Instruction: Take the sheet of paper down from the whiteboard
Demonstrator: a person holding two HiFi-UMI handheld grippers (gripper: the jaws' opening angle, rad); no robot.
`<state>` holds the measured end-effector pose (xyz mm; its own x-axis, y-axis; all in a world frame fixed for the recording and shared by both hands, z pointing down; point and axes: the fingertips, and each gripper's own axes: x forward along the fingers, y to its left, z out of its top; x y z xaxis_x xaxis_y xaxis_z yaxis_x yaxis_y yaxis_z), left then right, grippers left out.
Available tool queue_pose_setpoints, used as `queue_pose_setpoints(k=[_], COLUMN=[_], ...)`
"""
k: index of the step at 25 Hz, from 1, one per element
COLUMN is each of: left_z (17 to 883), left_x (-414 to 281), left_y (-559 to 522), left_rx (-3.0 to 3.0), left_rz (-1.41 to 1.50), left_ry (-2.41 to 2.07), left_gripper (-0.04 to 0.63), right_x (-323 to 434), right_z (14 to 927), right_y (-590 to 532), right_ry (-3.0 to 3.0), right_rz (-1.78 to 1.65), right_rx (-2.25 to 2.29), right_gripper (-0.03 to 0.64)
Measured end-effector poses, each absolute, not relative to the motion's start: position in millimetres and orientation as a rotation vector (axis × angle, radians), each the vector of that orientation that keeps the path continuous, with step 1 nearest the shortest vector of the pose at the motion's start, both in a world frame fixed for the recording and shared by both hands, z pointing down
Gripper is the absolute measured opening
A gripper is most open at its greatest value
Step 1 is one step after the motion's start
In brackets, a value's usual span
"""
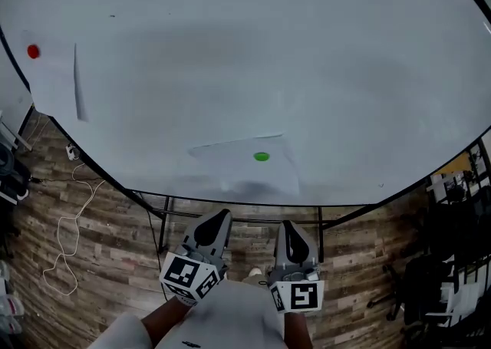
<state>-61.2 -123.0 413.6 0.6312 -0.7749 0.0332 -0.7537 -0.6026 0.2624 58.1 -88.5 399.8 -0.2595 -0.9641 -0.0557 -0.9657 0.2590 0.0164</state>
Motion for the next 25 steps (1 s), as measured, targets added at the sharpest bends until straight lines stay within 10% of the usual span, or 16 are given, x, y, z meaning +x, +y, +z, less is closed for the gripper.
queue_pose_setpoints(k=[25], left_z=[383], left_x=[-17], left_y=[-174], left_rx=[2.512], left_rz=[-0.185], left_ry=[-1.496], left_gripper=[0.078], right_x=[82], right_z=[373], right_y=[-152], right_ry=[2.642], right_rz=[0.149], right_rx=[-1.618], right_gripper=[0.012])
